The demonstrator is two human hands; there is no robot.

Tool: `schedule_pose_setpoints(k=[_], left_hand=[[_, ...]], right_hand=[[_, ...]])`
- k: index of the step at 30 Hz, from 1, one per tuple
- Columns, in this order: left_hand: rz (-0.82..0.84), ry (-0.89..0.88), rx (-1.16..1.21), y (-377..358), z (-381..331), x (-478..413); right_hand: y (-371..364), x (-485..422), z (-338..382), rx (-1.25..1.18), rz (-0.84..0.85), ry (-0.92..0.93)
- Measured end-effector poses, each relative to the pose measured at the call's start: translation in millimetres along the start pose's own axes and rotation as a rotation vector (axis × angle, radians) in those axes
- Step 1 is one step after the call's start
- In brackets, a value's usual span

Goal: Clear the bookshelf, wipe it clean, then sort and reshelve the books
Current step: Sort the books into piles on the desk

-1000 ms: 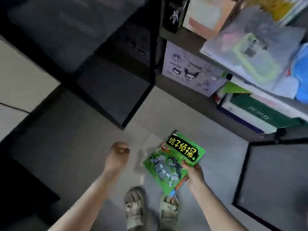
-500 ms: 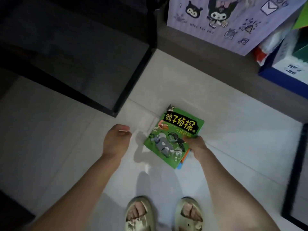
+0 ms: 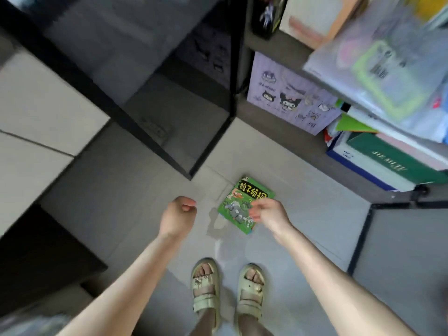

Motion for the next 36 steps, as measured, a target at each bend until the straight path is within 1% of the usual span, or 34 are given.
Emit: schedule_pose_setpoints(k=[3, 6, 8, 10, 12, 15, 17, 19, 22, 24, 27, 30, 33, 36], left_hand=[[-0.033, -0.037, -0.041, 63.6, -45.4, 55.3], [-0.095, -0.011, 0.032, 123.4, -83.2, 114.6], [-0.172, -0.02, 0.104, 175.9, -105.3, 161.7], [-0.152, -0.082, 0.045, 195.2, -113.3, 179.3], [-0.184, -0.139, 0.016, 241.0, -124.1, 208.4], [-0.259, -0.165, 0.038, 292.1, -132.8, 228.6], [-0.359, -0.156, 0.102, 328.7, -137.8, 237.9], [-0.438, -0.153, 0.125, 359.3, -142.8, 244.0], [-0.508, -0.146, 0.179, 397.8, -138.8, 244.4], [-0.537, -0.149, 0.24, 420.7, -131.9, 236.2], [-0.574, -0.161, 0.279, 464.2, -118.9, 217.7], [-0.586, -0.199, 0.292, 512.6, -113.0, 187.1], [-0.599, -0.257, 0.306, 564.2, -114.3, 145.5], [-0.636, -0.277, 0.286, 600.1, -121.7, 104.4]], right_hand=[[-1.3, 90.2, 51.6, 0.152, 0.034, 0.147], [2.7, 181.2, 108.2, 0.31, 0.028, 0.304], [2.1, 261.7, 161.5, 0.436, 0.043, 0.437], [1.0, 301.6, 193.3, 0.625, 0.062, 0.589], [-6.4, 362.6, 240.8, 0.798, 0.066, 0.779], [-21.0, 433.7, 297.3, 0.928, 0.072, 0.993], [-37.6, 470.2, 325.5, 0.981, 0.065, 1.137], [-58.1, 491.0, 343.5, 1.04, 0.033, 1.223], [-93.0, 505.1, 360.8, 1.069, -0.028, 1.265], [-115.6, 508.7, 371.7, 1.06, -0.056, 1.261], [-153.5, 509.0, 397.7, 0.984, -0.095, 1.217], [-187.1, 498.3, 436.6, 0.824, -0.147, 1.116], [-217.8, 478.4, 477.5, 0.637, -0.249, 0.958], [-237.1, 460.1, 509.1, 0.554, -0.346, 0.829]])
Point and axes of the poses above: each hand's wrist, its own x-axis away from the middle knuckle, its own y-axis out of the back of the hand, z = x × y, the point moved 1 cm from there along -x, towards the middle knuckle, and after that the axes turned 9 degrees about -y, right-handed, at the moved point
